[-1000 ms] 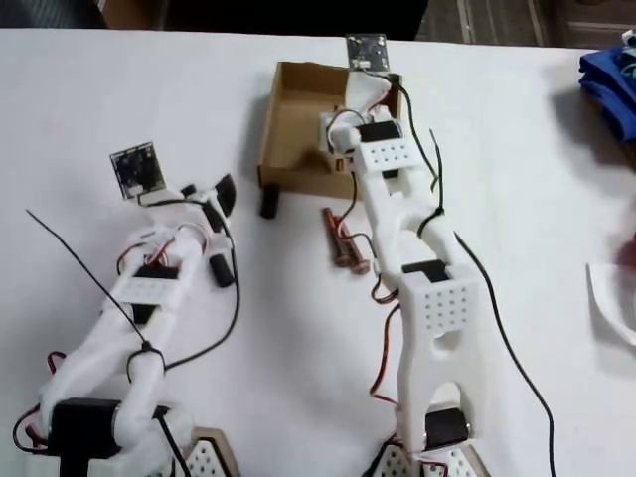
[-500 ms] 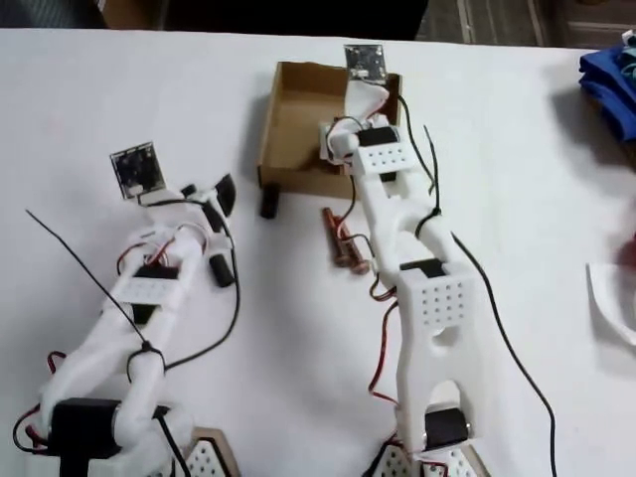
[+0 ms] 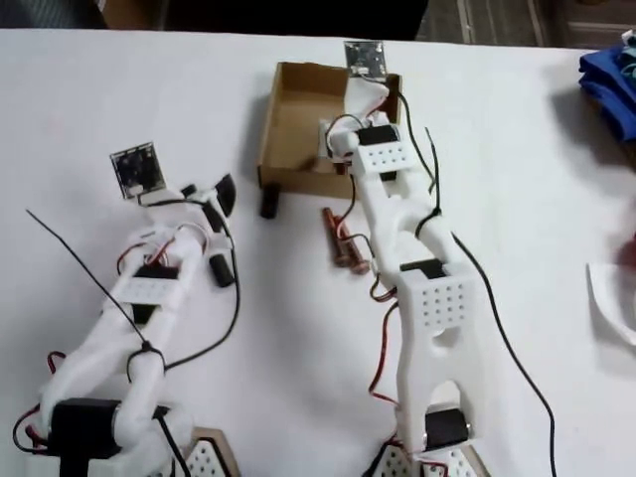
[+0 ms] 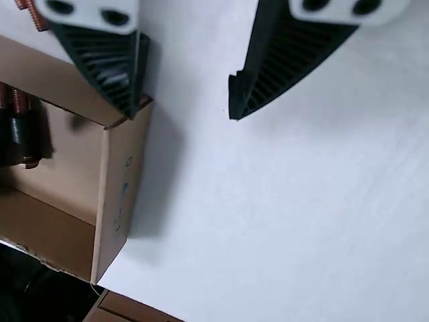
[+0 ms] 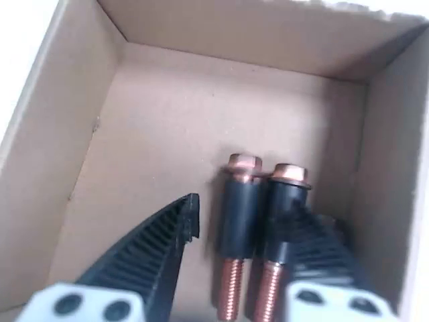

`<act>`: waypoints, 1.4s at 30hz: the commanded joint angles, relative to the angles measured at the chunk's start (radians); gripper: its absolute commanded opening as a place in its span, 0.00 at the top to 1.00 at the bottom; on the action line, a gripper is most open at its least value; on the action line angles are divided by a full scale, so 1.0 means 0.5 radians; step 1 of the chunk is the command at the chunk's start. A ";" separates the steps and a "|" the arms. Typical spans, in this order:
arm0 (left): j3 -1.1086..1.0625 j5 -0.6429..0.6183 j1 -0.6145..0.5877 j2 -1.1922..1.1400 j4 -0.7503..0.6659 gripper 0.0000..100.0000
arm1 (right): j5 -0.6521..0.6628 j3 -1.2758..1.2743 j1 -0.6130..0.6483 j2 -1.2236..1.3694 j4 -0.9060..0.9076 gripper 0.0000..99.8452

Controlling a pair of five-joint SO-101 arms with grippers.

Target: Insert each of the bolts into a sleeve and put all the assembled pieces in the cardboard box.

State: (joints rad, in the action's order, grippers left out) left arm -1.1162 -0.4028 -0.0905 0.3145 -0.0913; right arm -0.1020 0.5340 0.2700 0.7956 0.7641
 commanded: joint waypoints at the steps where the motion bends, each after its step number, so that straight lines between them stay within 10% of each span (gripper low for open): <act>1: 0.017 -0.006 -0.018 -0.003 -0.040 0.77 | -0.009 0.086 0.023 -0.048 -0.011 0.76; 9: 0.017 -0.006 -0.018 -0.003 -0.040 0.77 | -0.025 0.470 -0.109 -0.072 -0.014 0.78; 14: 0.017 -0.006 -0.018 -0.003 -0.040 0.77 | -0.025 0.595 -0.311 0.038 -0.041 0.99; 42: 0.020 -0.006 -0.028 0.000 -0.040 0.77 | -0.012 0.614 -0.299 0.517 -0.453 0.98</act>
State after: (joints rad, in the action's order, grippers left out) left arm -1.1162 -0.4028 -0.0936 0.3145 -0.0913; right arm -0.1082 0.8147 0.0414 1.0533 0.5493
